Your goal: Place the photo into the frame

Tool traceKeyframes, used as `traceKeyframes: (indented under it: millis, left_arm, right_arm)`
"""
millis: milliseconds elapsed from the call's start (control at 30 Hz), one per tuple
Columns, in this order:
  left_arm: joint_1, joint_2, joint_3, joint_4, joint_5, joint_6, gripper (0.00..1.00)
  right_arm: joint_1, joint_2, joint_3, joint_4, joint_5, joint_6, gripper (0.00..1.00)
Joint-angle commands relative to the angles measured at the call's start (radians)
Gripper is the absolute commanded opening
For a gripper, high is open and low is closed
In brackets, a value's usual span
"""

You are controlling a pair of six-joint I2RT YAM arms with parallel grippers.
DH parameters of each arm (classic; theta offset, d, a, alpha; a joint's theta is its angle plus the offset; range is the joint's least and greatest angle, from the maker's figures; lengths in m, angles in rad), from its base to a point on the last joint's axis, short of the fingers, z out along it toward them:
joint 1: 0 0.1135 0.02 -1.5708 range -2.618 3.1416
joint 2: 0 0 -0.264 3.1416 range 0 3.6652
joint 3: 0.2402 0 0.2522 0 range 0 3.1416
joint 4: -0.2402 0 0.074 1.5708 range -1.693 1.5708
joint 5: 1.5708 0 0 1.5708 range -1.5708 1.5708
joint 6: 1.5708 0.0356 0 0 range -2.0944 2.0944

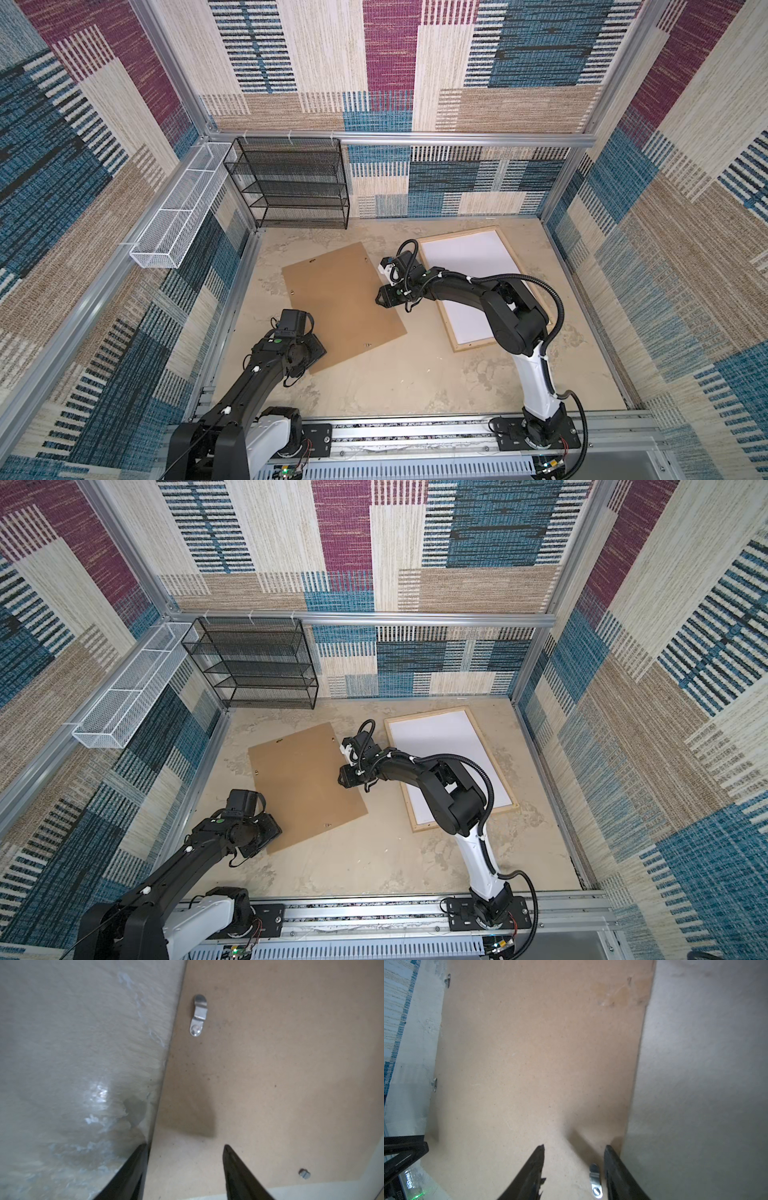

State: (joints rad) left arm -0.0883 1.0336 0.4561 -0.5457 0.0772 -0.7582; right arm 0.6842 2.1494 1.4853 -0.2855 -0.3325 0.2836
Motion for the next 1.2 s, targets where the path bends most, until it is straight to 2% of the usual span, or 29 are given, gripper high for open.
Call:
traceKeyframes:
  millis: [0,200,433,633,767,1167]
  left_arm:
    - [0.000,-0.036,-0.003,0.005,0.045,0.008,0.61]
    - [0.000,-0.054,-0.004,-0.039,0.018,0.007,0.61]
    - [-0.001,-0.014,-0.014,-0.046,0.005,-0.002,0.60]
    - [0.000,0.015,-0.008,-0.078,-0.025,0.007,0.60]
    - [0.000,0.032,-0.011,-0.058,-0.009,0.013,0.60]
    - [-0.001,0.079,0.006,0.015,0.078,0.033,0.58]
  right_arm:
    - [0.003,-0.009,-0.031,0.006,-0.042,0.031,0.49]
    - [0.001,-0.020,-0.033,-0.008,-0.003,0.019,0.49]
    - [-0.005,-0.034,0.004,-0.029,0.026,-0.002,0.49]
    - [-0.006,-0.036,0.036,-0.068,0.098,-0.018,0.50]
    - [-0.009,-0.033,0.033,-0.079,0.120,-0.015,0.51]
    - [-0.014,0.020,0.044,-0.060,0.058,-0.006,0.51]
